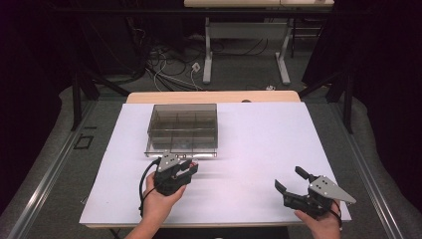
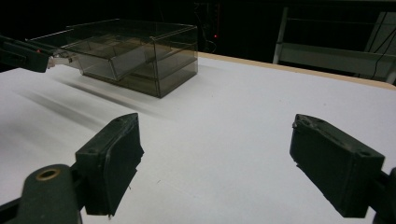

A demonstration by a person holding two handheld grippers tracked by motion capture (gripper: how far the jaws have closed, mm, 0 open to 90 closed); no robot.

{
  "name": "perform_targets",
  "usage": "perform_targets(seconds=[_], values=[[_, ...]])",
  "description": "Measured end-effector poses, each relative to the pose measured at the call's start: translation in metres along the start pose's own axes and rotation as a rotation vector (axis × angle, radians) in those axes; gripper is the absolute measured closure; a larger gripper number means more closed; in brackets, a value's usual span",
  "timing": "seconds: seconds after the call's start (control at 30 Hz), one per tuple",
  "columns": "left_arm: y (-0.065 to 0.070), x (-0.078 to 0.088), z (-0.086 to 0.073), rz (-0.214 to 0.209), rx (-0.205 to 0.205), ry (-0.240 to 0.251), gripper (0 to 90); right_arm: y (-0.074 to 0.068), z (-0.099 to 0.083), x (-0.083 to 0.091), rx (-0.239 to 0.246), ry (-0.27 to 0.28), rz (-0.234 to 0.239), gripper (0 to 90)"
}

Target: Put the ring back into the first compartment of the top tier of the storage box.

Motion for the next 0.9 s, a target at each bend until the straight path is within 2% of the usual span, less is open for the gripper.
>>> perform_targets(seconds=[0.13, 0.9], values=[[-0.004, 0.004, 0.004, 0.008, 0.019, 0.023, 68.7, 0.0, 0.0, 0.0, 0.001, -0.001, 0.0, 15.9], [-0.021, 0.015, 0.012, 0.039, 0.054, 0.067, 68.7, 0.0, 0.0, 0.0, 0.007, -0.002, 0.003, 15.9]])
Point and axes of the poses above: each handheld gripper's, and its own axes: x roughly backward along the jaws, z roughly out of its top, y roughly to its right, the point moved 5 cm from there along -x, roughly forward along the jaws, and after that the axes turned 12 degrees about z, right-handed, at the moved point
